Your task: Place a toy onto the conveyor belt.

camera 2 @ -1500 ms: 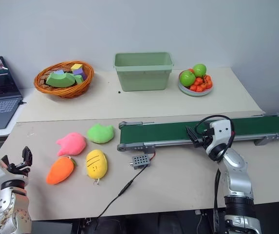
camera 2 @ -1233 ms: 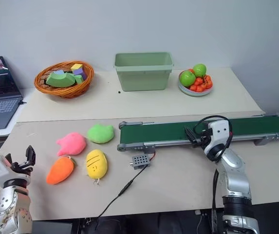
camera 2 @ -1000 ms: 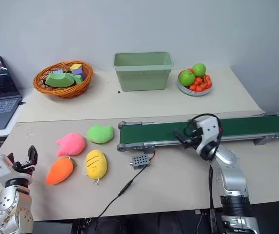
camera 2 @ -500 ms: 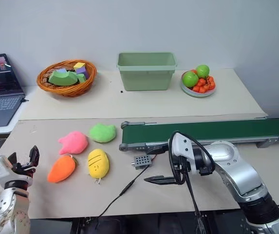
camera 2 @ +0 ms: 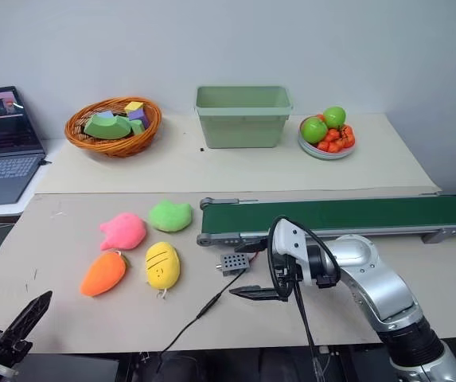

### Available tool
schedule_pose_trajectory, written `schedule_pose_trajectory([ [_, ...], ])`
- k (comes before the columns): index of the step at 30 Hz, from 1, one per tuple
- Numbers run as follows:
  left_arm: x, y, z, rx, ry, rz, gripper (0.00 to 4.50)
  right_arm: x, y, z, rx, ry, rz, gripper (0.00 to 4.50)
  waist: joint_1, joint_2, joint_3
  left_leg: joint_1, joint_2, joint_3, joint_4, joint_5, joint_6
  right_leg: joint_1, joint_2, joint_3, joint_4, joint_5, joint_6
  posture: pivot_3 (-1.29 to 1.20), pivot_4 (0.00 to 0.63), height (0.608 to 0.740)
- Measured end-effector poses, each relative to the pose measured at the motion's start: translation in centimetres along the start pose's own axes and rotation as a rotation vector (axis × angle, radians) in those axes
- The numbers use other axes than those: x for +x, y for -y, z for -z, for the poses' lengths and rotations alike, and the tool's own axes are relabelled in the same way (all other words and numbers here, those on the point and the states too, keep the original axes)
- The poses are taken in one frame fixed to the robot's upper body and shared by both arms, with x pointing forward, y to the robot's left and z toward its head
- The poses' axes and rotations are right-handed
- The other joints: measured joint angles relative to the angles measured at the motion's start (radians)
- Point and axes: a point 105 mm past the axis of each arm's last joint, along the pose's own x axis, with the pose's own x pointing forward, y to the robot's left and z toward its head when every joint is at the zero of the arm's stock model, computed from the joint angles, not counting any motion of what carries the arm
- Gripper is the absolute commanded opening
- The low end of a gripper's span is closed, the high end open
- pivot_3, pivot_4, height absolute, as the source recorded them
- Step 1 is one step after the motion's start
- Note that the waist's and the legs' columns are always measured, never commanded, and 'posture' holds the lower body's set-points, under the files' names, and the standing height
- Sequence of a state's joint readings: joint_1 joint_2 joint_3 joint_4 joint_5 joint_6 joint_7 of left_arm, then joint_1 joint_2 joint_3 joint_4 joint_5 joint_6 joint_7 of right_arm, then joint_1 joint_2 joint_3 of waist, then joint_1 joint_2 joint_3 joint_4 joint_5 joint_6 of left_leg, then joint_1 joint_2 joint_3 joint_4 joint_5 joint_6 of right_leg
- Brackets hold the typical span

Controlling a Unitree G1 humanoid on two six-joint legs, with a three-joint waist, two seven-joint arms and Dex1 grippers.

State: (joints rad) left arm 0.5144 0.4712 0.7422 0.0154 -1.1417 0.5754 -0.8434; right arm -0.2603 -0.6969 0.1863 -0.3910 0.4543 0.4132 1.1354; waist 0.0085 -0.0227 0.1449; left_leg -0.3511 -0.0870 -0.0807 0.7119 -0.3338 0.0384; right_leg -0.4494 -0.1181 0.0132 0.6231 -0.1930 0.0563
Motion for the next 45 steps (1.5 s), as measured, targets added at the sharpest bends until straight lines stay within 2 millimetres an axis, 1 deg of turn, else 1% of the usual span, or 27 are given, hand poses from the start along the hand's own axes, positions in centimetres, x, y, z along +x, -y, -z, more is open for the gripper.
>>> schedule_pose_trajectory([
  [3, 0.9, -1.2, -0.8, -0.006, 0.009, -0.001, 3.87, 0.0, 0.1, 0.1, 0.005, -0.001, 0.005, 4.5, 0.001, 0.0, 0.0, 0.0, 0.0, 0.0, 0.0, 0.0, -0.001, -0.001, 0.0, 0.0, 0.0, 0.0, 0.0, 0.0, 0.15, 0.728],
  [6, 2.0, -2.1, -0.9, -0.008, 0.002, -0.012, 3.87, -0.1, 0.2, 0.1, 0.008, -0.002, 0.013, 4.5, 0.0, 0.0, 0.0, 0.0, -0.001, 0.0, 0.0, 0.003, -0.006, -0.001, -0.001, 0.001, -0.001, 0.0, 0.0, 0.0, 0.15, 0.728],
  [9, 3.5, -2.5, -0.1, 0.008, -0.057, -0.012, 3.87, -0.1, 0.3, 0.2, 0.011, -0.001, 0.025, 4.5, 0.0, -0.001, 0.0, -0.001, 0.0, 0.0, 0.0, 0.003, -0.006, -0.001, -0.001, 0.001, -0.001, 0.0, 0.0, 0.0, 0.15, 0.728],
  [10, 4.3, -2.7, 0.4, 0.016, -0.09, -0.007, 3.87, -0.2, 0.3, 0.2, 0.014, -0.002, 0.033, 4.5, 0.0, -0.001, 0.0, -0.001, -0.001, 0.0, 0.0, 0.003, -0.006, -0.001, -0.001, 0.001, -0.001, 0.0, 0.0, 0.0, 0.15, 0.728],
  [12, 5.4, -3.1, 1.3, 0.02, -0.139, -0.005, 3.87, -0.2, 0.4, 0.2, 0.016, -0.001, 0.042, 4.5, 0.0, -0.001, 0.0, -0.001, -0.001, 0.0, 0.0, 0.003, -0.006, -0.002, -0.001, 0.001, 0.0, 0.0, 0.0, 0.0, 0.15, 0.728],
  [17, 8.4, -2.2, 2.2, 0.062, -0.212, 0.077, 3.87, -0.3, 0.5, 0.0, 0.009, 0.001, 0.062, 4.5, 0.004, 0.0, -0.001, -0.001, -0.001, 0.0, 0.0, 0.004, -0.007, -0.002, -0.002, 0.001, 0.001, 0.0, 0.0, 0.0, 0.15, 0.728],
  [21, 10.1, -1.2, 3.1, 0.084, -0.26, 0.135, 3.87, -0.5, 0.5, 0.1, 0.013, 0.003, 0.081, 4.5, 0.005, 0.0, -0.001, -0.001, -0.002, 0.0, 0.0, 0.004, -0.007, -0.002, -0.003, 0.001, 0.001, 0.0, 0.0, 0.0, 0.15, 0.728],
  [28, 11.1, 0.5, 5.0, 0.061, -0.291, 0.215, 3.87, -0.6, 0.4, 0.1, 0.02, 0.0, 0.1, 4.5, 0.005, 0.001, -0.001, -0.001, -0.002, 0.0, 0.0, 0.004, -0.007, -0.001, -0.003, 0.001, 0.001, 0.0, 0.0, 0.0, 0.15, 0.728],
  [33, 11.1, 0.9, 5.3, 0.059, -0.302, 0.213, 3.87, -0.6, 0.5, 0.1, 0.022, -0.001, 0.114, 4.5, 0.004, 0.001, -0.001, -0.001, -0.002, 0.0, 0.0, 0.004, -0.007, -0.002, -0.003, 0.001, 0.0, 0.0, 0.0, 0.0, 0.15, 0.728],
  [35, 11.1, 1.0, 5.4, 0.056, -0.304, 0.214, 3.35, -0.6, 0.5, 0.1, 0.022, -0.001, 0.116, 4.5, 0.005, 0.001, -0.001, -0.001, -0.002, 0.0, 0.0, 0.004, -0.007, -0.002, -0.003, 0.001, 0.0, 0.0, 0.0, 0.0, 0.15, 0.728],
  [36, 11.0, 1.0, 5.4, 0.054, -0.307, 0.211, 3.27, -0.6, 0.6, 0.1, 0.022, -0.001, 0.117, 4.5, 0.004, 0.001, -0.001, -0.001, -0.002, 0.0, 0.0, 0.004, -0.007, -0.002, -0.003, 0.001, 0.0, 0.0, 0.0, 0.0, 0.15, 0.728],
  [37, 11.0, 1.0, 5.6, 0.047, -0.311, 0.209, 2.98, -0.6, 0.6, 0.1, 0.022, -0.001, 0.118, 4.5, 0.004, 0.001, -0.001, -0.001, -0.002, 0.0, 0.0, 0.004, -0.007, -0.002, -0.003, 0.001, 0.0, 0.0, 0.0, 0.0, 0.15, 0.728],
  [38, 11.0, 0.9, 5.8, 0.042, -0.314, 0.207, 2.5, -0.6, 0.6, 0.1, 0.022, -0.001, 0.119, 4.5, 0.003, 0.001, -0.001, -0.001, -0.002, 0.0, 0.0, 0.004, -0.007, -0.002, -0.003, 0.001, 0.0, 0.0, 0.0, 0.0, 0.15, 0.728],
  [41, 10.8, 0.9, 6.1, 0.034, -0.32, 0.204, 1.5, -0.6, 0.6, 0.1, 0.021, 0.0, 0.121, 4.5, 0.002, 0.001, -0.001, -0.001, -0.002, 0.0, 0.0, 0.004, -0.007, -0.002, -0.003, 0.001, 0.0, 0.0, 0.0, 0.0, 0.15, 0.728],
  [45, 10.7, 1.0, 6.2, 0.05, -0.321, 0.206, 1.5, -0.6, 0.7, 0.0, 0.015, 0.002, 0.122, 4.5, 0.001, 0.001, -0.001, -0.001, -0.002, 0.0, 0.0, 0.004, -0.007, -0.002, -0.003, 0.001, 0.0, 0.0, 0.0, 0.0, 0.15, 0.728],
])
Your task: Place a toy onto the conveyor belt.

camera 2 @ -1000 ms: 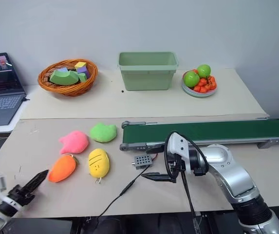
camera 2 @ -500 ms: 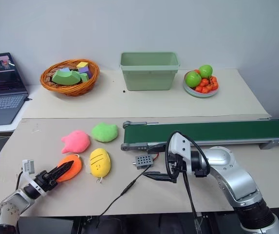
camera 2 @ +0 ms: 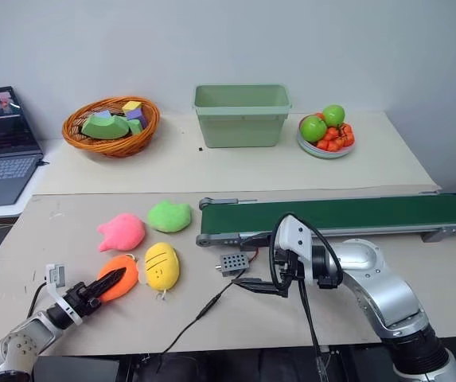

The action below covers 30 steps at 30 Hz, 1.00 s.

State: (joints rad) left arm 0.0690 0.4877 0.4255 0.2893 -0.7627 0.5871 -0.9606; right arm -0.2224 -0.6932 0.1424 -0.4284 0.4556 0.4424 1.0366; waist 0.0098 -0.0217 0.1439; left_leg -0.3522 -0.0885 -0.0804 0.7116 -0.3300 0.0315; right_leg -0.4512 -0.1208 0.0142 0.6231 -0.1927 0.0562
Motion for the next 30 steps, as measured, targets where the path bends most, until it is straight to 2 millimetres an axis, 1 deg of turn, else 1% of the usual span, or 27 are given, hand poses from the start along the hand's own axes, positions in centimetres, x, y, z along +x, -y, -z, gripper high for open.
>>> schedule_pose_trajectory([
  [4, 0.2, 0.4, 0.1, 0.016, 0.02, -0.002, 1.5, 0.0, 0.2, 0.0, 0.0, 0.002, 0.003, 4.5, 0.0, 0.0, 0.0, 0.0, 0.0, 0.0, 0.0, 0.0, 0.0, 0.0, 0.0, 0.0, 0.0, 0.0, 0.0, 0.0, 0.15, 0.728],
  [6, 0.4, 1.3, -0.2, 0.036, 0.053, 0.002, 1.5, 0.1, 0.2, -0.1, 0.0, 0.004, 0.002, 4.5, 0.001, -0.001, 0.001, -0.001, 0.0, 0.0, 0.0, 0.0, 0.0, -0.001, 0.0, 0.0, 0.0, 0.0, 0.0, 0.0, 0.15, 0.728],
  [7, 0.7, 2.3, -0.9, 0.062, 0.084, 0.011, 1.5, 0.1, 0.3, 0.0, 0.003, 0.006, 0.002, 4.5, 0.002, -0.002, 0.001, -0.001, 0.0, 0.0, 0.0, 0.0, 0.0, -0.001, 0.0, 0.0, 0.0, 0.0, 0.0, 0.0, 0.15, 0.728],
  [8, 0.9, 3.6, -1.8, 0.089, 0.117, 0.033, 1.5, 0.1, 0.3, 0.0, 0.006, 0.005, 0.004, 4.5, 0.003, -0.004, 0.003, -0.002, 0.0, 0.0, 0.0, 0.0, -0.001, -0.001, -0.001, 0.0, 0.0, 0.0, 0.0, 0.0, 0.15, 0.728],
  [9, 1.3, 6.0, -3.5, 0.145, 0.156, 0.076, 1.5, 0.1, 0.4, 0.1, 0.011, 0.004, 0.007, 4.5, 0.004, -0.007, 0.004, -0.002, 0.001, -0.001, 0.0, 0.001, -0.001, -0.001, -0.001, 0.0, 0.0, 0.0, 0.0, 0.0, 0.15, 0.728],
  [10, 1.5, 7.9, -4.7, 0.196, 0.186, 0.122, 1.5, 0.1, 0.4, 0.2, 0.013, 0.003, 0.008, 4.5, 0.004, -0.008, 0.005, -0.002, 0.0, -0.001, 0.0, 0.001, -0.001, -0.001, -0.001, 0.0, 0.0, 0.0, 0.0, 0.0, 0.15, 0.728],
  [11, 1.6, 10.7, -6.5, 0.281, 0.209, 0.175, 1.5, 0.1, 0.5, 0.2, 0.014, 0.004, 0.008, 4.5, 0.003, -0.008, 0.005, -0.002, 0.0, -0.001, 0.0, 0.001, -0.001, -0.001, -0.001, 0.001, 0.0, 0.0, 0.0, 0.0, 0.15, 0.728],
  [13, 1.8, 14.1, -8.2, 0.393, 0.225, 0.247, 1.5, 0.1, 0.5, 0.3, 0.019, 0.004, 0.011, 4.5, 0.001, -0.008, 0.005, -0.001, 0.0, 0.0, 0.0, 0.001, -0.002, -0.001, -0.001, 0.001, 0.001, 0.0, 0.0, 0.0, 0.15, 0.728],
  [15, 2.1, 17.7, -10.0, 0.554, 0.216, 0.314, 1.5, 0.1, 0.6, 0.5, 0.032, 0.004, 0.019, 4.5, 0.001, -0.007, 0.005, -0.001, 0.0, 0.0, 0.0, 0.002, -0.003, -0.002, 0.0, 0.001, 0.001, 0.0, 0.0, 0.0, 0.15, 0.728],
  [17, 2.8, 19.6, -10.7, 0.704, 0.175, 0.329, 1.5, 0.0, 0.8, 0.7, 0.039, 0.006, 0.031, 4.5, 0.0, -0.006, 0.005, -0.001, 0.0, 0.0, -0.001, 0.002, -0.003, -0.002, 0.001, 0.001, 0.001, 0.0, 0.0, 0.0, 0.15, 0.728],
  [19, 3.8, 20.0, -10.5, 0.806, 0.112, 0.314, 1.5, 0.0, 1.0, 0.9, 0.047, 0.009, 0.044, 4.5, -0.003, -0.006, 0.005, -0.001, 0.0, 0.001, -0.001, 0.002, -0.003, -0.002, 0.001, 0.002, 0.001, 0.0, 0.0, 0.0, 0.15, 0.728],
  [21, 5.8, 19.0, -10.0, 1.026, -0.002, 0.225, 1.5, -0.1, 1.3, 0.9, 0.045, 0.01, 0.061, 4.5, -0.001, -0.006, 0.006, -0.001, 0.0, 0.001, -0.001, 0.002, -0.003, -0.002, 0.002, 0.002, 0.001, 0.0, 0.0, 0.0, 0.15, 0.728],
  [23, 7.7, 16.9, -9.7, 1.346, -0.107, 0.117, 1.5, -0.4, 1.6, 0.9, 0.039, 0.014, 0.089, 4.5, -0.002, -0.005, 0.006, -0.001, -0.001, 0.002, -0.002, 0.002, -0.003, -0.002, 0.002, 0.003, 0.0, 0.001, -0.001, 0.0, 0.15, 0.728],
  [24, 8.9, 16.1, -9.5, 1.496, -0.133, 0.092, 1.5, -0.6, 1.8, 0.9, 0.042, 0.015, 0.108, 4.5, 0.0, -0.004, 0.007, -0.001, 0.0, 0.002, -0.002, 0.002, -0.003, -0.002, 0.002, 0.003, -0.001, 0.001, -0.001, 0.0, 0.15, 0.728],
  [27, 11.9, 14.6, -9.0, 1.845, -0.15, 0.069, 1.5, -0.9, 2.2, 0.8, 0.041, 0.021, 0.143, 4.5, 0.006, -0.004, 0.007, -0.002, 0.0, 0.002, -0.002, 0.002, -0.003, -0.002, 0.002, 0.001, -0.002, 0.001, -0.001, 0.0, 0.15, 0.728],
  [28, 12.8, 14.4, -8.9, 1.935, -0.137, 0.064, 1.5, -0.9, 2.2, 0.8, 0.039, 0.024, 0.15, 4.5, 0.008, -0.005, 0.007, -0.003, 0.0, 0.001, -0.002, 0.002, -0.003, -0.003, 0.002, 0.001, -0.004, 0.001, -0.001, 0.0, 0.15, 0.728],
  [29, 13.9, 14.3, -8.6, 2.082, -0.101, 0.071, 1.5, -1.1, 2.2, 0.7, 0.037, 0.028, 0.164, 4.5, 0.007, -0.005, 0.007, -0.006, 0.0, 0.001, -0.002, 0.002, -0.003, -0.005, 0.003, 0.001, -0.005, 0.002, 0.0, 0.0, 0.15, 0.728],
  [30, 14.7, 14.6, -8.6, 2.187, -0.052, 0.071, 1.5, -1.2, 2.1, 0.8, 0.04, 0.028, 0.176, 4.5, 0.007, -0.005, 0.007, -0.007, 0.0, 0.001, -0.002, 0.002, -0.003, -0.006, 0.003, 0.001, -0.005, 0.002, 0.0, 0.0, 0.15, 0.728],
])
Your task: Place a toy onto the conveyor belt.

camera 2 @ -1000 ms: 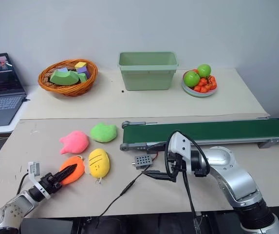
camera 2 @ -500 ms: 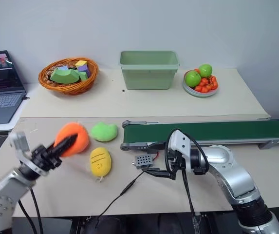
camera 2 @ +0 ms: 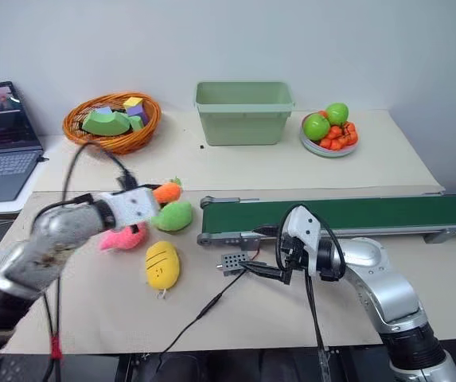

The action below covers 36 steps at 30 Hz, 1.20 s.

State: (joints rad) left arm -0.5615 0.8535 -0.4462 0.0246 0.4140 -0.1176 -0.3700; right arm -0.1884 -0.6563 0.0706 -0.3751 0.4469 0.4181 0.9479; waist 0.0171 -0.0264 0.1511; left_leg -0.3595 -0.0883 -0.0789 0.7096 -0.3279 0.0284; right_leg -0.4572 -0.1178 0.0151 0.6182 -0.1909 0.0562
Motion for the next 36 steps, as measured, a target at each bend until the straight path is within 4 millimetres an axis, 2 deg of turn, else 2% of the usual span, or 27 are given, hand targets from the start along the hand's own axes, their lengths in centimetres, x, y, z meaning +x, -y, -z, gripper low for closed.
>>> schedule_pose_trajectory([
  [3, 1.9, -1.4, -1.7, 0.296, 0.107, -0.151, 1.5, -0.3, -0.1, 0.2, 0.007, 0.001, 0.033, 4.5, 0.003, 0.0, 0.0, -0.004, 0.0, 0.0, 0.001, 0.0, 0.0, -0.002, 0.0, -0.001, -0.003, 0.001, 0.001, 0.0, 0.15, 0.728],
  [5, 2.3, -1.5, -2.9, 0.383, 0.188, -0.227, 1.5, -0.4, -0.3, 0.1, 0.006, 0.004, 0.046, 4.5, -0.004, 0.0, 0.0, -0.004, 0.0, 0.0, 0.001, 0.0, 0.001, -0.002, 0.0, -0.001, -0.004, 0.001, 0.002, 0.0, 0.15, 0.728],
  [7, 2.5, -0.9, -3.7, 0.422, 0.264, -0.287, 1.5, -0.6, -0.3, 0.0, 0.003, 0.008, 0.065, 4.5, -0.007, 0.0, 0.0, -0.005, 0.0, 0.0, 0.001, 0.0, 0.001, -0.003, 0.0, -0.001, -0.004, 0.001, 0.002, 0.0, 0.15, 0.728],
  [15, 2.6, 1.9, -4.7, 0.319, 0.405, -0.379, 1.5, -0.8, -0.3, -0.3, -0.007, 0.018, 0.107, 4.5, -0.005, 0.0, 0.0, -0.005, 0.0, 0.0, 0.003, 0.0, 0.001, -0.002, 0.0, -0.002, -0.004, 0.001, 0.003, 0.0, 0.15, 0.728],
  [22, 3.6, 4.4, -4.9, 0.204, 0.422, -0.307, 1.5, -0.9, -0.1, -0.5, -0.012, 0.022, 0.114, 4.5, -0.005, 0.0, 0.0, -0.005, -0.001, 0.0, 0.003, 0.0, 0.001, -0.002, 0.0, -0.002, -0.004, 0.002, 0.003, 0.0, 0.15, 0.728],
  [26, 4.1, 5.2, -4.7, 0.181, 0.416, -0.258, 2.59, -1.0, 0.1, -0.8, -0.019, 0.028, 0.119, 4.5, -0.006, 0.0, 0.0, -0.005, -0.001, 0.0, 0.004, 0.0, 0.001, -0.002, 0.0, -0.002, -0.003, 0.002, 0.003, 0.0, 0.15, 0.728],
  [27, 4.2, 5.1, -4.6, 0.172, 0.414, -0.25, 3.16, -1.0, 0.2, -0.9, -0.022, 0.032, 0.12, 4.5, -0.006, 0.0, 0.0, -0.005, -0.001, 0.0, 0.004, 0.0, 0.001, -0.002, 0.0, -0.002, -0.003, 0.002, 0.003, 0.0, 0.15, 0.728],
  [31, 4.5, 4.2, -5.1, 0.166, 0.435, -0.267, 4.48, -1.0, 0.2, -1.1, -0.022, 0.041, 0.117, 4.5, -0.006, 0.0, 0.0, -0.005, -0.001, 0.0, 0.004, 0.0, 0.002, -0.002, 0.0, -0.002, -0.002, 0.002, 0.003, 0.0, 0.15, 0.728],
  [36, 4.5, 4.1, -5.3, 0.155, 0.447, -0.252, 4.48, -1.0, 0.2, -1.2, -0.019, 0.046, 0.116, 4.5, -0.005, 0.0, 0.0, -0.004, -0.001, 0.0, 0.005, 0.0, 0.002, -0.001, 0.0, -0.002, 0.0, 0.002, 0.003, 0.0, 0.15, 0.728],
])
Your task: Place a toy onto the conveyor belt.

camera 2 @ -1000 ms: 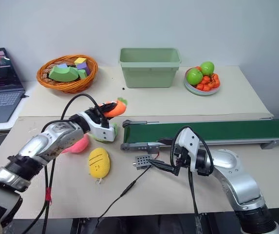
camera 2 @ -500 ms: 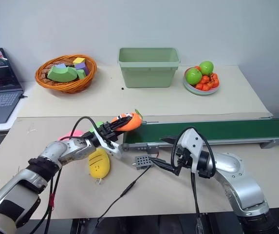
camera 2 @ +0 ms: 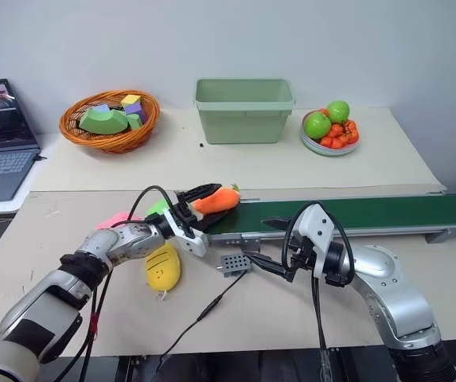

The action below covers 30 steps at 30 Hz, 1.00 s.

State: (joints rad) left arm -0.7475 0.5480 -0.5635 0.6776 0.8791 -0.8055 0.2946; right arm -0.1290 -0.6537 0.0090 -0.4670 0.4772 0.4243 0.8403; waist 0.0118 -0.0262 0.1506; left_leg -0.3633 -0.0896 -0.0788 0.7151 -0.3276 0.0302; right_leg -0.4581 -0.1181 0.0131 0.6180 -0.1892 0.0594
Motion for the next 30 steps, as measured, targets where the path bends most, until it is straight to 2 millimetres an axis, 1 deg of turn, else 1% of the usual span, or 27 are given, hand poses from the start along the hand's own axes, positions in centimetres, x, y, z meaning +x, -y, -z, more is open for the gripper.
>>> schedule_pose_trajectory([
  [2, 0.0, 0.0, 0.0, -0.003, 0.0, 0.007, 4.48, 0.0, 0.1, 0.0, 0.0, 0.0, 0.002, 4.5, 0.0, 0.0, 0.0, 0.0, 0.0, 0.0, 0.0, 0.0, 0.0, 0.0, 0.0, 0.0, 0.006, 0.0, 0.0, 0.0, 0.15, 0.728],
  [14, -0.5, -0.6, -1.6, -0.04, 0.053, 0.01, 4.48, 0.1, 0.4, -0.1, 0.002, 0.005, 0.008, 4.5, -0.001, 0.0, 0.0, 0.0, 0.0, 0.0, 0.001, 0.0, 0.0, -0.001, 0.0, 0.0, 0.007, 0.0, 0.0, 0.0, 0.15, 0.728],
  [16, -1.1, -0.5, -1.3, -0.059, 0.031, 0.013, 4.48, 0.2, 0.4, -0.1, 0.003, 0.006, 0.009, 4.5, -0.003, 0.0, 0.0, 0.0, 0.0, 0.0, 0.001, 0.0, 0.0, -0.001, 0.0, 0.0, 0.007, 0.0, 0.0, 0.0, 0.15, 0.728],
  [19, -2.2, -1.6, 0.1, -0.117, -0.033, -0.013, 4.48, 0.1, 0.4, -0.1, 0.003, 0.006, 0.01, 4.5, -0.006, 0.0, 0.0, 0.0, 0.0, 0.0, 0.002, 0.0, 0.0, -0.001, 0.0, 0.0, 0.008, 0.0, 0.0, 0.0, 0.15, 0.728],
  [21, -3.1, -2.6, 1.2, -0.201, -0.093, -0.037, 4.48, 0.1, 0.4, 0.0, 0.002, 0.003, 0.01, 4.5, -0.007, 0.0, 0.0, 0.0, 0.001, 0.0, 0.003, 0.0, 0.0, -0.001, 0.0, 0.0, 0.009, 0.0, 0.0, 0.0, 0.15, 0.728],
  [23, -3.7, -3.5, 1.8, -0.291, -0.132, -0.06, 4.48, 0.0, 0.5, 0.0, 0.001, 0.002, 0.01, 4.5, -0.008, 0.0, 0.0, 0.0, 0.001, 0.0, 0.004, 0.0, 0.0, -0.001, 0.0, 0.0, 0.009, 0.0, 0.0, 0.0, 0.15, 0.728],
  [24, -4.0, -3.7, 2.0, -0.373, -0.149, -0.057, 4.48, 0.0, 0.5, -0.1, 0.0, 0.002, 0.009, 4.5, -0.01, 0.0, 0.0, 0.0, 0.0, 0.0, 0.005, 0.0, 0.0, -0.001, -0.001, 0.0, 0.01, 0.0, 0.0, 0.0, 0.15, 0.728],
  [27, -5.5, -3.3, 1.9, -0.676, -0.181, 0.003, 4.48, -0.1, 0.8, -0.1, -0.002, 0.0, 0.014, 4.5, -0.018, 0.0, 0.0, 0.0, 0.001, 0.0, 0.007, -0.001, 0.001, -0.001, -0.001, 0.001, 0.01, 0.0, 0.0, 0.0, 0.15, 0.728],
  [30, -6.4, -3.4, 1.0, -0.952, -0.167, 0.05, 4.48, -0.1, 1.1, -0.1, -0.002, -0.003, 0.018, 4.5, -0.022, 0.0, 0.0, 0.0, 0.001, 0.0, 0.011, -0.001, 0.002, -0.001, 0.0, 0.001, 0.01, 0.0, 0.0, 0.0, 0.15, 0.728],
])
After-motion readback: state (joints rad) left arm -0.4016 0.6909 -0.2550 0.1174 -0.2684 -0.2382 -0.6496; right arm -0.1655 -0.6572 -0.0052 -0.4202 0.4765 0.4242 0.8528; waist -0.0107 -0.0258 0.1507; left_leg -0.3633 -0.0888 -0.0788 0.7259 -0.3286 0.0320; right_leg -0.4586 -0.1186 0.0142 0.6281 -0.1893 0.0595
